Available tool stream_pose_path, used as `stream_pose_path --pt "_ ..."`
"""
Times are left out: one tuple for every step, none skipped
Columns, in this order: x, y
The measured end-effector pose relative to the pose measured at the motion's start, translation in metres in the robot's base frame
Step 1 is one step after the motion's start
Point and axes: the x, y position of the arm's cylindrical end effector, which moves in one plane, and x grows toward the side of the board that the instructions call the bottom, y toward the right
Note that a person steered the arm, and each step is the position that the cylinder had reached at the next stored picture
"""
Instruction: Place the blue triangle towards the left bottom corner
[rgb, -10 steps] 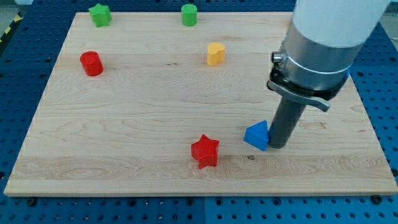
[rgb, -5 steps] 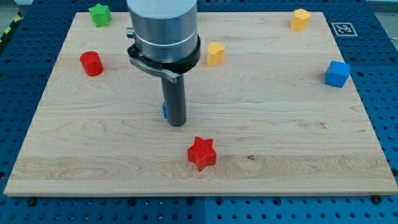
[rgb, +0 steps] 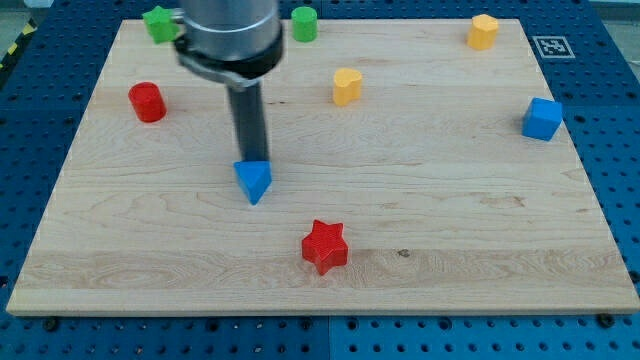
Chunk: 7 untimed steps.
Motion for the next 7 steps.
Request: stream_pose_path --pt "0.010 -0.005" --pt "-0.014 0.010" --pt "-0.014 0.038" --pt "0.002 0.026" --pt "0.028 0.012" --pt "0.049 0.005" --pt "0.068 0.004"
